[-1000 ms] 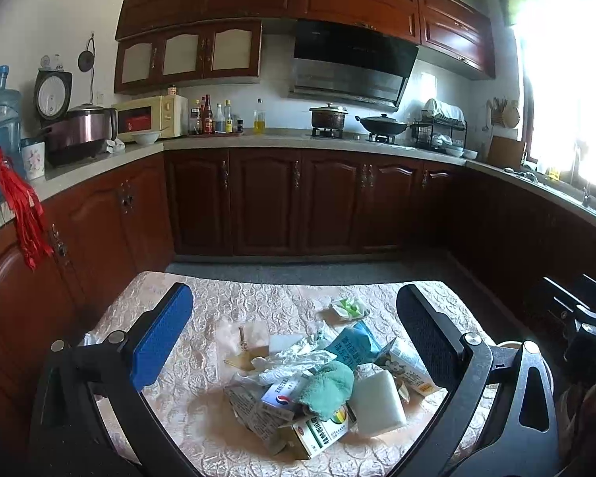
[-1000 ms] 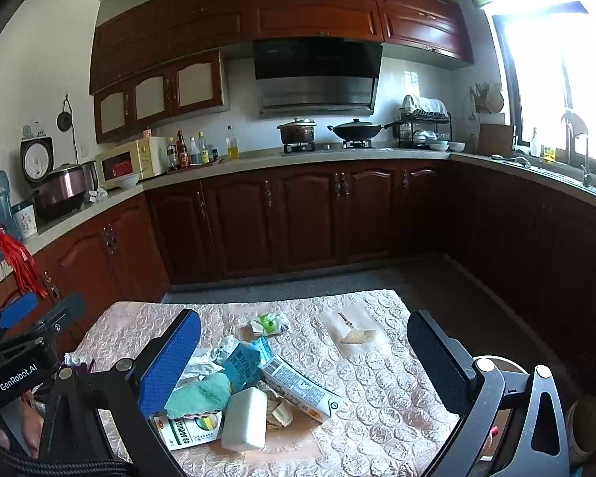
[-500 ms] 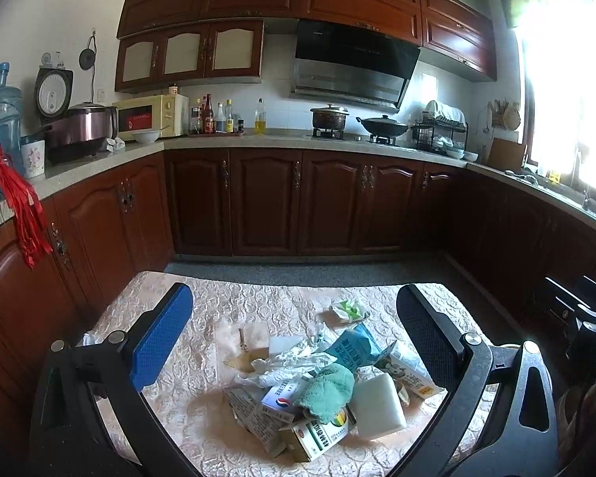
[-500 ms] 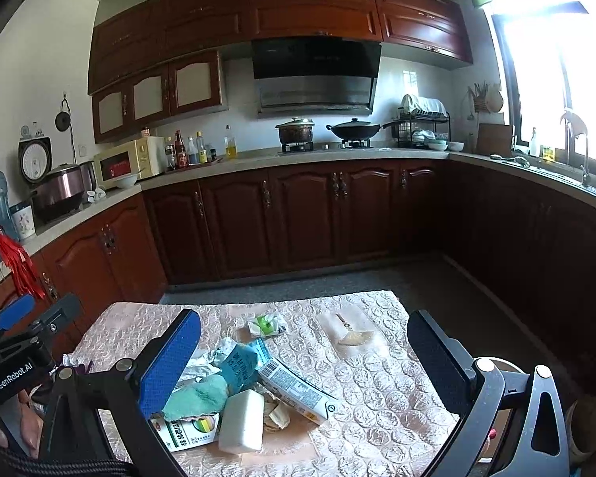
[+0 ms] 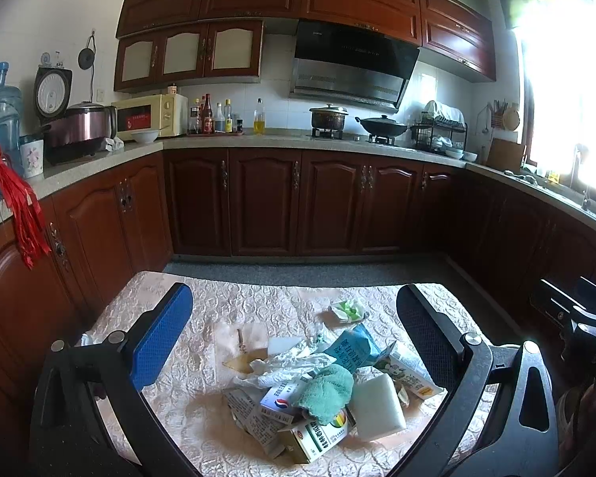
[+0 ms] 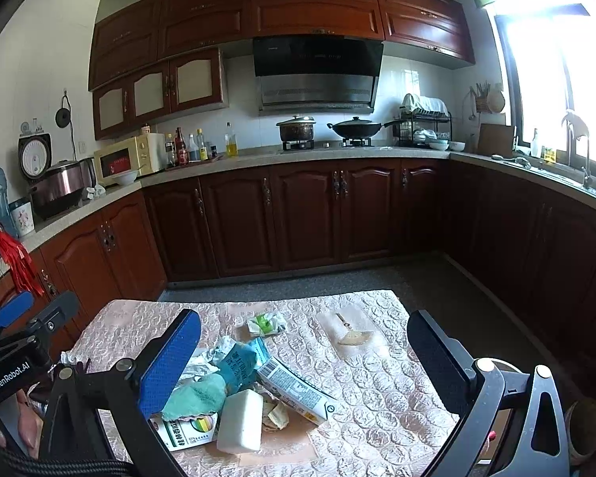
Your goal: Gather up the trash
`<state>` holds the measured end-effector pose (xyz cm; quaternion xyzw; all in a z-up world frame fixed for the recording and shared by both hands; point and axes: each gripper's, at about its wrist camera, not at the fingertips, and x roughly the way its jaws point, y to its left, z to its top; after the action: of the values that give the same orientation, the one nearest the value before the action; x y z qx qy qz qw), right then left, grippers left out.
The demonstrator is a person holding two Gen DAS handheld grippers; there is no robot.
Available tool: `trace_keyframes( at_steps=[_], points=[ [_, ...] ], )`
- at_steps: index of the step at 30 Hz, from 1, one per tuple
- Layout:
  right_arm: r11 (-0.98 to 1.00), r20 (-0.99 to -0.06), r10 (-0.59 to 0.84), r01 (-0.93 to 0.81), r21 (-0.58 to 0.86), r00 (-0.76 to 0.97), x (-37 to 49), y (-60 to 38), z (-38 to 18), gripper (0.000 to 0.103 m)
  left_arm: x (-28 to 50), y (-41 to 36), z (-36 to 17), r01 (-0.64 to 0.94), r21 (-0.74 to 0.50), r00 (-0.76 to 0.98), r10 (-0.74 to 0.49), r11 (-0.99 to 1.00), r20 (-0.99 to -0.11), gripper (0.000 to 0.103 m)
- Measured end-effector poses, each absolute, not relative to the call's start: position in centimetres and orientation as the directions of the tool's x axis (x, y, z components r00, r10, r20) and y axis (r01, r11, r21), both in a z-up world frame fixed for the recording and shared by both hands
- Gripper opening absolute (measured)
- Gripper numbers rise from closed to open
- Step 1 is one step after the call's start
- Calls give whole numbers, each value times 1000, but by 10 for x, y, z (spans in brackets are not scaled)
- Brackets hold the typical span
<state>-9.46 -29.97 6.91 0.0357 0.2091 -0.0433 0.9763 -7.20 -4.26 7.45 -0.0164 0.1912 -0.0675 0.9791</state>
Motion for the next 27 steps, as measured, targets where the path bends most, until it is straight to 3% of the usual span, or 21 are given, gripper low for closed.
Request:
trace_keyframes(
  at_steps=[27],
  points=[
    [993,-428,-68,104,62,901,-93,-304,62,103,-70,-49,69,134,-49,908,-142,990,-393,102]
  ],
)
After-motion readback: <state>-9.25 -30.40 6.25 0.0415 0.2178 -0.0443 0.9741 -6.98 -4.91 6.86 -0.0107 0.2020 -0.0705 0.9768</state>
